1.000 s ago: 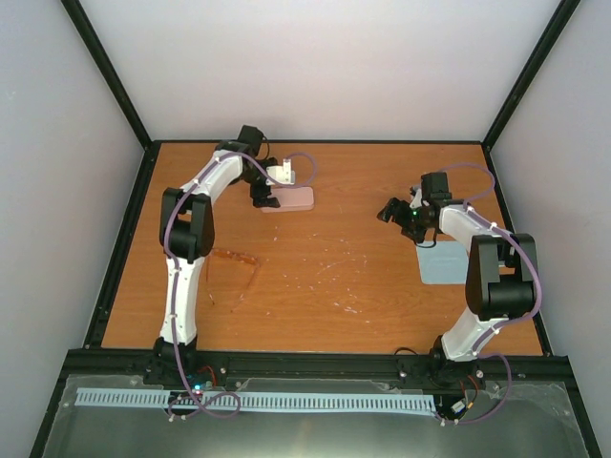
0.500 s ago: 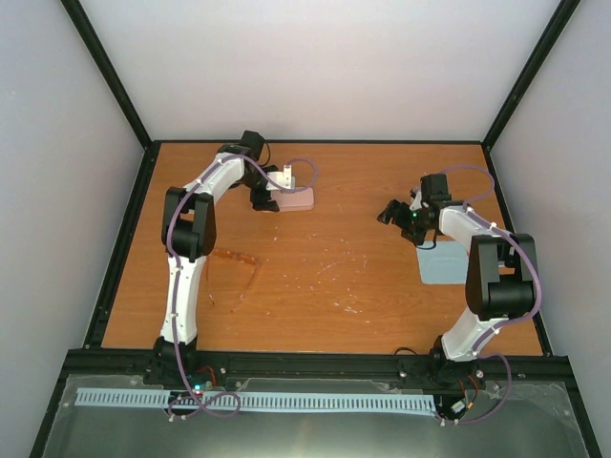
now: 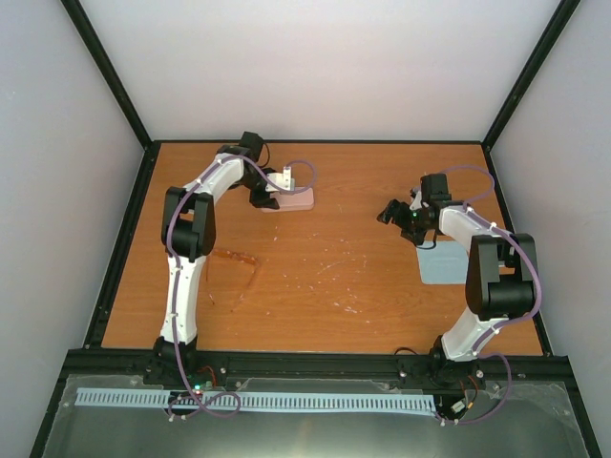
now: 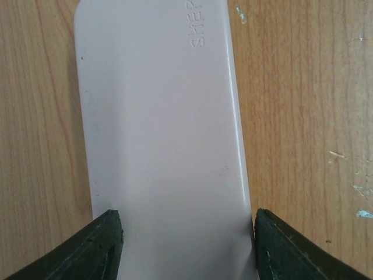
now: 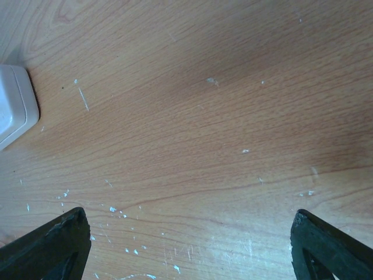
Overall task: Organize the sunglasses
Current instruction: Pick up the sunglasses case from the center of the board.
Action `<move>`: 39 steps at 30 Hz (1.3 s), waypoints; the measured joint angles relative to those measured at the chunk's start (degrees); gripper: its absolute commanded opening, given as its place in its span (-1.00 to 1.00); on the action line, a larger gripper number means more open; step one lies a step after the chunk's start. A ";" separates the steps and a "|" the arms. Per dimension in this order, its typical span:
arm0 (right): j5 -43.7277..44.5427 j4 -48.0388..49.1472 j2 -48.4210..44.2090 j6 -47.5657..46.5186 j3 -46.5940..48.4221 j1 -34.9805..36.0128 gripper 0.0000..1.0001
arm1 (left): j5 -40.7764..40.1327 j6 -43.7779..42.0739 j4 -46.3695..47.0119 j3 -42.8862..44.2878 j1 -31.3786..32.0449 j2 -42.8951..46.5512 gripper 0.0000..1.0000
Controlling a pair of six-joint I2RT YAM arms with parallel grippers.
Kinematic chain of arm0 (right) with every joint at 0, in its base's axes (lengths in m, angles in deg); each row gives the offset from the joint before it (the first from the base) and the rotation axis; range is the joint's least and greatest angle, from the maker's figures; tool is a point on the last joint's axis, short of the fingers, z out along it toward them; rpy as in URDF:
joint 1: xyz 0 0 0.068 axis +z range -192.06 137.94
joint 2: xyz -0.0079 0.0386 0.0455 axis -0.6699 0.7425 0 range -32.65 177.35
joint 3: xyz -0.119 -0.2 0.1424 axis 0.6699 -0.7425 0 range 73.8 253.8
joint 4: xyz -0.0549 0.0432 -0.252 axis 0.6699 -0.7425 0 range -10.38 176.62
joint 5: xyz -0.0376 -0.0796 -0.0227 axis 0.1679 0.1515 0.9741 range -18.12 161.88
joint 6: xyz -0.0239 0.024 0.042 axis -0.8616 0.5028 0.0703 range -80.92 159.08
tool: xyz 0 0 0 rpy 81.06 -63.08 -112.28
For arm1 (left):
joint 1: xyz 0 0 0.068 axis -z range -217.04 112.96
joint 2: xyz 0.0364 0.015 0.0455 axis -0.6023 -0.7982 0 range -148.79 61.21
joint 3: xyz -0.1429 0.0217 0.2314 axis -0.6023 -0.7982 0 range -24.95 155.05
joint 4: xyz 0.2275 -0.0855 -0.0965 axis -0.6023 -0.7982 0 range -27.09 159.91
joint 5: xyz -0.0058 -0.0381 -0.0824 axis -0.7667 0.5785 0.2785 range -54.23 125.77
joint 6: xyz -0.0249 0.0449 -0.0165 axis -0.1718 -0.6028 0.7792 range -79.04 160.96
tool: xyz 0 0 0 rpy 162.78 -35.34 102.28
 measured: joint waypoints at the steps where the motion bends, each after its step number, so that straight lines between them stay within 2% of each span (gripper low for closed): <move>1: 0.00 0.02 0.00 0.00 0.00 -0.02 0.82 | 0.17 0.00 -0.04 -0.09 0.00 0.00 0.19; 7: -0.11 0.00 0.00 0.04 0.00 0.00 0.80 | 1.16 0.04 0.09 -1.07 -0.13 0.37 0.01; 8: -0.17 0.00 0.02 0.11 0.00 0.00 0.80 | 1.36 0.11 0.17 -1.36 -0.17 0.48 0.04; 10: -0.20 0.00 0.02 0.20 0.00 0.00 0.81 | 1.73 0.31 0.55 -1.84 -0.24 0.68 0.31; 12: -0.24 0.00 0.02 0.24 0.00 0.00 0.82 | 2.12 0.52 1.11 -2.49 -0.26 0.85 0.48; 16: -0.39 0.00 0.02 0.37 0.00 0.00 0.83 | 3.02 1.62 1.62 -2.93 -0.28 0.98 0.70; 23: -0.57 0.04 0.02 0.46 0.00 -0.02 0.83 | 3.45 2.82 2.10 -2.86 -0.48 0.98 0.78; 39: -1.14 0.96 0.35 1.51 0.00 -0.02 0.83 | 2.60 2.82 3.37 -2.08 -1.79 -0.11 0.81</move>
